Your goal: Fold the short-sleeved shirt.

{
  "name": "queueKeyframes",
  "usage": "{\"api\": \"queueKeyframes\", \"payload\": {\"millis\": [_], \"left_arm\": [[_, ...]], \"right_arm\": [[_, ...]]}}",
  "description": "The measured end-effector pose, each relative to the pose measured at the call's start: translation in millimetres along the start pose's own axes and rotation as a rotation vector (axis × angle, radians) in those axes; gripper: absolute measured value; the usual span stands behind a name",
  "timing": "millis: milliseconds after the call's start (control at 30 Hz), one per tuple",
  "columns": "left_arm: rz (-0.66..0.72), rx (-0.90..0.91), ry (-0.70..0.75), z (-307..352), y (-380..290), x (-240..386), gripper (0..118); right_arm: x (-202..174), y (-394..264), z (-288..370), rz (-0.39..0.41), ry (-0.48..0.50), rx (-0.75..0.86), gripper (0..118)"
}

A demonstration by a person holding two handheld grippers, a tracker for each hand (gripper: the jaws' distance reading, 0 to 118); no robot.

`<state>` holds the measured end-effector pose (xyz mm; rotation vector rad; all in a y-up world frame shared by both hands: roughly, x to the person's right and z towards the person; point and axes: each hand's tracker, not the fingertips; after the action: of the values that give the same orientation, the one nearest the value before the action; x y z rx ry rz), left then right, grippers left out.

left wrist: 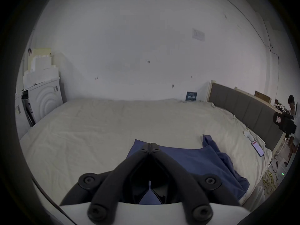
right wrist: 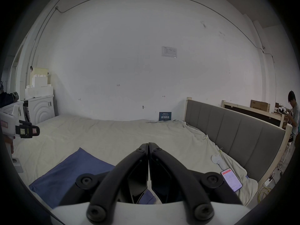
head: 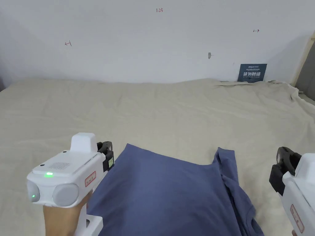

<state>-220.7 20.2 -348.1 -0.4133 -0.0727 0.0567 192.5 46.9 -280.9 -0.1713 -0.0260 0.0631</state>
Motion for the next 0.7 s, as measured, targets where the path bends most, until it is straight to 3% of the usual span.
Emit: {"api": "queueKeyframes", "payload": {"millis": [267,333,400,433,500,533,700], "left_arm": [[-0.107,-0.246,-0.037,-134.7,18.4,-22.0,0],[-0.076,-0.318,-0.057,-173.4,19.3,-29.9,4],[-0.031,-0.365,-0.074,-206.8,19.7,-37.7,29],[-0.026,-0.397,-0.066,-223.4,19.1,-40.4,60],[-0.028,-0.451,-0.039,-254.5,16.6,-44.9,95],[-0.025,-0.482,-0.016,-270.9,15.2,-45.9,101],[-0.044,-0.584,0.019,-332.7,-3.7,-53.4,100]], "right_arm": [[4.4,-12.5,-42.3,-0.002,-0.019,-0.072,0],[5.2,-16.5,-54.9,0.002,-0.023,-0.092,0],[3.4,-19.6,-65.5,0.002,-0.029,-0.111,0],[4.2,-21.9,-71.7,0.0,-0.032,-0.122,0],[4.1,-26.3,-81.8,0.0,-0.041,-0.14,0],[5.2,-28.7,-86.9,0.0,-0.046,-0.15,0],[11.0,-40.0,-104.7,-0.015,-0.078,-0.187,0]]}}
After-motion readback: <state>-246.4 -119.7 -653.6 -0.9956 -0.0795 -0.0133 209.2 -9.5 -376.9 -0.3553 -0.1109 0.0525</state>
